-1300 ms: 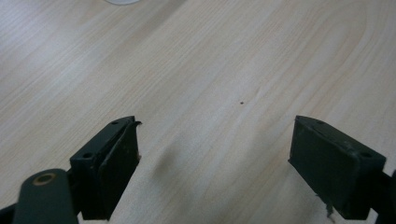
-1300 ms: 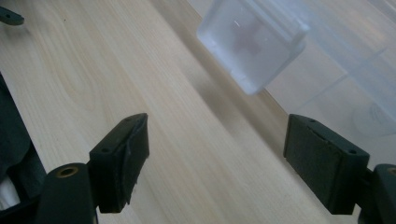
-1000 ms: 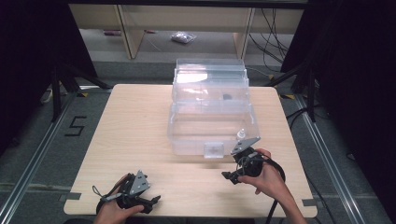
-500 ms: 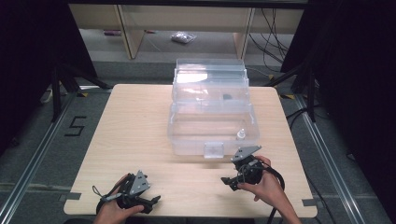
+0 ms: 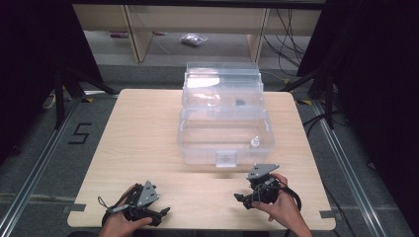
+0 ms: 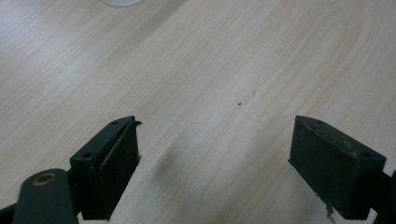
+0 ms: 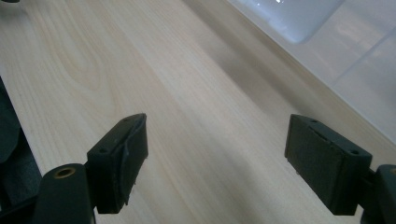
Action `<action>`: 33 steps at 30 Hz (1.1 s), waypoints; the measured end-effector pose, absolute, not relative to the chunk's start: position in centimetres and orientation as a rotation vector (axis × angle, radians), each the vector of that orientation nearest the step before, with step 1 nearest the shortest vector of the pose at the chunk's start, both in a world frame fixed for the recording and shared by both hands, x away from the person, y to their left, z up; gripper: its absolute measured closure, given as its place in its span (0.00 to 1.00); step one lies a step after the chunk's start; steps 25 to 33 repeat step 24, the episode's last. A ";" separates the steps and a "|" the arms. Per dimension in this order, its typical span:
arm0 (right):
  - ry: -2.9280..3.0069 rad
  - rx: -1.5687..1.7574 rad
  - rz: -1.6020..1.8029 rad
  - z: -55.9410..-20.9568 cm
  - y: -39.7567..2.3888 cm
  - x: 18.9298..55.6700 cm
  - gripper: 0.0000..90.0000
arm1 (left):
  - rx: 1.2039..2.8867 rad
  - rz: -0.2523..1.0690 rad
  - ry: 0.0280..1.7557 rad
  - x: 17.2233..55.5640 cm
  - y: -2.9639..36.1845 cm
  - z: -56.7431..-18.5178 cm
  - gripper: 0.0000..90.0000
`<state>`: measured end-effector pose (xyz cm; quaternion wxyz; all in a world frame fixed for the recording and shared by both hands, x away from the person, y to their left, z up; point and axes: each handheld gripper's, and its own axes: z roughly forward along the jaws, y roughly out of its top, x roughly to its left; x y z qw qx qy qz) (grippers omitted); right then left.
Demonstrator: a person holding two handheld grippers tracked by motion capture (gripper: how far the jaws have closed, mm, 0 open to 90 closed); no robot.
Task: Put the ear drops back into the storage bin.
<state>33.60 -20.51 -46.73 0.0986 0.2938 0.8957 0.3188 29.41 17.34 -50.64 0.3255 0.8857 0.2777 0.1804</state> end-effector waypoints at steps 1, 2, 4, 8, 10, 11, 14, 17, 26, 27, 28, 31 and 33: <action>2.636 0.876 0.957 -47.0 -20.5 33.5 0.24 | 2.321 0.473 0.729 29.4 17.3 -50.7 0.17; 2.647 0.868 0.944 -47.0 -20.6 33.5 0.24 | 2.321 0.475 0.730 29.4 17.3 -50.7 0.17; 2.627 0.892 0.951 -47.4 -20.6 33.3 0.24 | 2.321 0.473 0.729 29.4 17.3 -50.7 0.17; 2.587 0.908 0.974 -47.7 -21.0 33.0 0.22 | 2.323 0.473 0.727 29.4 17.3 -50.6 0.17; 2.575 0.917 0.976 -47.7 -21.1 33.0 0.22 | 2.323 0.473 0.728 29.4 17.3 -50.6 0.17; 2.589 0.943 0.955 -47.7 -21.4 32.7 0.22 | 2.322 0.473 0.728 29.4 17.3 -50.6 0.17; 2.575 0.935 0.979 -48.1 -21.5 32.6 0.22 | 2.327 0.475 0.727 29.4 17.3 -50.7 0.17; 2.589 0.945 0.954 -48.0 -21.7 32.5 0.22 | 2.328 0.473 0.725 29.4 17.3 -50.7 0.17; 2.587 0.943 0.958 -48.2 -21.7 32.7 0.22 | 2.326 0.474 0.727 29.4 17.3 -50.7 0.17; 2.587 0.943 0.958 -48.2 -21.7 32.7 0.22 | 2.326 0.474 0.727 29.4 17.3 -50.7 0.17; 2.587 0.943 0.958 -48.2 -21.7 32.7 0.22 | 2.326 0.474 0.727 29.4 17.3 -50.7 0.17; 2.587 0.943 0.958 -48.2 -21.7 32.7 0.22 | 2.326 0.474 0.727 29.4 17.3 -50.7 0.17; 2.587 0.943 0.958 -48.2 -21.7 32.7 0.22 | 2.326 0.474 0.727 29.4 17.3 -50.7 0.17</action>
